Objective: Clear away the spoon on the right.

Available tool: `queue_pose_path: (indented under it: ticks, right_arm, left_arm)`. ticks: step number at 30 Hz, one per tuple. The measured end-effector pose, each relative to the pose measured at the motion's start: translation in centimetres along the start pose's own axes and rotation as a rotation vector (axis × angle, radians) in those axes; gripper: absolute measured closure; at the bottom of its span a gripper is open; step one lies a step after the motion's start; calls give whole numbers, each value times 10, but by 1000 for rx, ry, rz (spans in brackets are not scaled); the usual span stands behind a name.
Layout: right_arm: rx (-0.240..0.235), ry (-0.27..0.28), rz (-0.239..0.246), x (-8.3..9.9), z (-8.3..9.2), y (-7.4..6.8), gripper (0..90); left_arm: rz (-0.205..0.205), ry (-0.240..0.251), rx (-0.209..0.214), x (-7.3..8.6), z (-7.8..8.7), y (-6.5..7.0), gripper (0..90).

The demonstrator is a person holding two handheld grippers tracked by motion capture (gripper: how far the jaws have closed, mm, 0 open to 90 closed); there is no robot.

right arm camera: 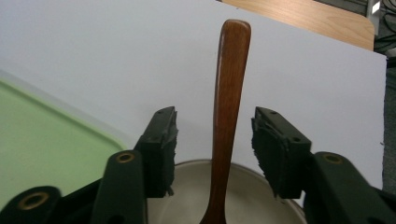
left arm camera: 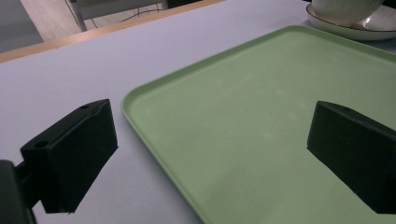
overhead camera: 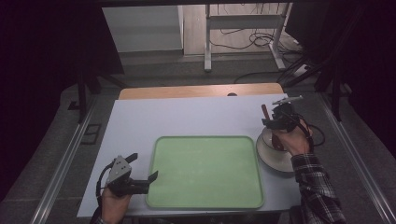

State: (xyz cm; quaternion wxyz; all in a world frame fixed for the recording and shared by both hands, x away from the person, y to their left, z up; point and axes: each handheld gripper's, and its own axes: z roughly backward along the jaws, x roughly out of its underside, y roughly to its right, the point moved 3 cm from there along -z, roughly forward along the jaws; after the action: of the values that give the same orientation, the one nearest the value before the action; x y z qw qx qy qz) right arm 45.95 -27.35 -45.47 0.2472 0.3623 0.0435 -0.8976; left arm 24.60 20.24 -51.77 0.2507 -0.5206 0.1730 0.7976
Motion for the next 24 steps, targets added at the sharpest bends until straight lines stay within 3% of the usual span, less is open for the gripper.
queue_pose_path:
  ticks: [12,17,24]
  right_arm:
    - [43,-54,9,-13,-16,0,665]
    - [41,-86,12,-15,-20,-3,753]
    - [9,-111,-11,-21,-18,-3,773]
  left_arm:
    - [2,-2,1,0,0,0,15]
    - [0,-4,0,0,0,0,15]
    - [1,-4,-1,0,0,0,16]
